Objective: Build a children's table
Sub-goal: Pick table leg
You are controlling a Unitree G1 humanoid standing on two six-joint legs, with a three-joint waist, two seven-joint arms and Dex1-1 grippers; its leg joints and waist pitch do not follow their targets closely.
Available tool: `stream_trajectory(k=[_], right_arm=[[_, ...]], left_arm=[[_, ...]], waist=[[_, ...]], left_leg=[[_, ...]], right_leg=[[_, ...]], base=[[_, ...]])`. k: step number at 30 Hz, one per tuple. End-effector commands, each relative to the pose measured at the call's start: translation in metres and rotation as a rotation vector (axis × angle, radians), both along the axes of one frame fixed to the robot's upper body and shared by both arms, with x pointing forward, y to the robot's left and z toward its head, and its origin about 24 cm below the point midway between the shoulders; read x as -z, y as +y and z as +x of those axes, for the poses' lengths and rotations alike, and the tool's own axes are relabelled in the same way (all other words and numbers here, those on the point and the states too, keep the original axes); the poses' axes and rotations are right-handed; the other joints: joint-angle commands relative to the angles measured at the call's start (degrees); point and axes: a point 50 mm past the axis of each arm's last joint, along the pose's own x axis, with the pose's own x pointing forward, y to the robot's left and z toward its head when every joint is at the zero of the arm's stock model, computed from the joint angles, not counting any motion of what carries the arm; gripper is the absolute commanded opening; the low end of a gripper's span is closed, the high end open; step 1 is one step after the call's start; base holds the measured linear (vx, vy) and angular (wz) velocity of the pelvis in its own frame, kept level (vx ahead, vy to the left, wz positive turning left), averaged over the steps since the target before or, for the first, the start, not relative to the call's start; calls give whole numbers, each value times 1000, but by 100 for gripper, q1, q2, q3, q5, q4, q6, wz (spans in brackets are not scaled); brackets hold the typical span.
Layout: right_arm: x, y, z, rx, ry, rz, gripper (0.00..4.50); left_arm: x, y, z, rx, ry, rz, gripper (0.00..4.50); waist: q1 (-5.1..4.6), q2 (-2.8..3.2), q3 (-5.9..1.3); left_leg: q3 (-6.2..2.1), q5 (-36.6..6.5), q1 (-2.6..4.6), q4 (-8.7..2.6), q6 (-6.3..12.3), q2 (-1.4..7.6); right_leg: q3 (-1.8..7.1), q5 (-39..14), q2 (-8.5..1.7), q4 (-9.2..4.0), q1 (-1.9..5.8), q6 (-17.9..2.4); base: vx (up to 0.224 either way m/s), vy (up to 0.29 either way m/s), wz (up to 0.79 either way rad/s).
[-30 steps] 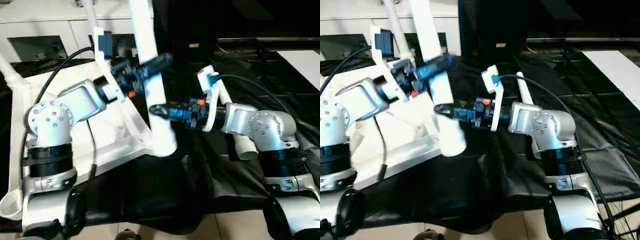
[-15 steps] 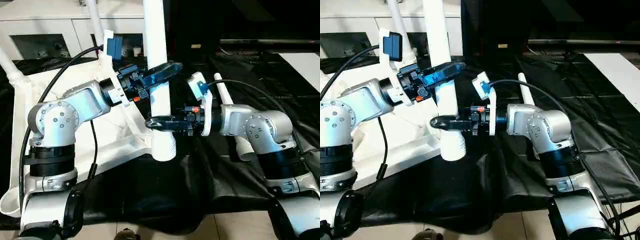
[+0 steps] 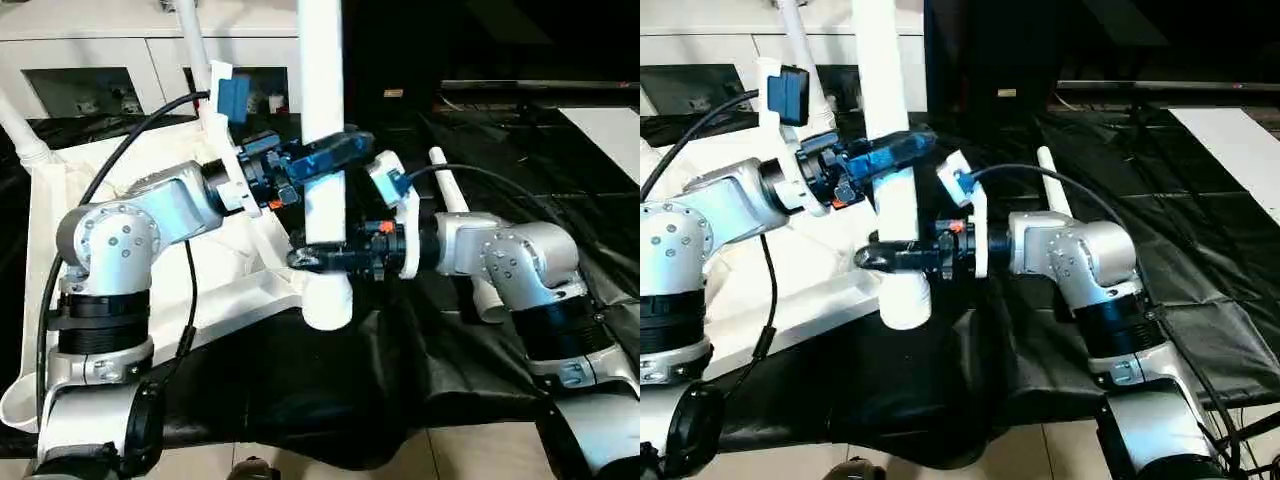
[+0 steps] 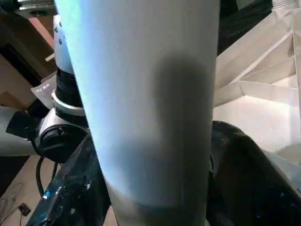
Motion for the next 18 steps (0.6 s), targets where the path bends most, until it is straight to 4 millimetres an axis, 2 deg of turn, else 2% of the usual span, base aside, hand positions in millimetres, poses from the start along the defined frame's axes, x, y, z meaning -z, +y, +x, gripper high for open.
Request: stream_trajectory(k=[1, 2, 4, 5, 10, 18], right_arm=[[1, 0, 1, 13, 1, -23, 284], [1, 0, 2, 15, 1, -23, 267], [2, -1, 2, 16, 1, -24, 264], [2, -1, 2, 17, 0, -25, 238], [3, -1, 3, 20, -3, -30, 203], [5, -1, 3, 42, -15, -26, 196]], left_arm=[[-5, -4, -6, 43, -37, -12, 184], [-5, -4, -6, 43, -38, -10, 184], [-5, -4, -6, 44, -40, -5, 184], [-5, -4, -6, 45, -42, -3, 184], [-7, -4, -6, 51, -46, -4, 184], [-9, -6, -4, 29, -74, -45, 184]], waist=[[-7, -55, -501], [-7, -55, -499], [-5, -53, -496], [-6, -45, -494], [-6, -40, -485], [-6, -55, -479]], left_leg=[[-12, -566, 80, -324, -125, 82], [-13, -571, 80, -324, -127, 82], [-14, -604, 78, -325, -133, 80], [-15, -631, 79, -325, -141, 80], [-19, -740, 87, -329, -182, 81], [-23, -804, 83, -334, -212, 82]], right_leg=[[251, -980, -387, -333, 351, -782], [252, -991, -388, -335, 351, -779], [251, -1061, -387, -339, 350, -760], [252, -1108, -387, -343, 347, -742], [253, -1285, -389, -360, 336, -703], [257, -1454, -392, -378, 337, -627]], base=[[0, 0, 0], [0, 0, 0], [0, 0, 0], [0, 0, 0], [0, 0, 0], [0, 0, 0]])
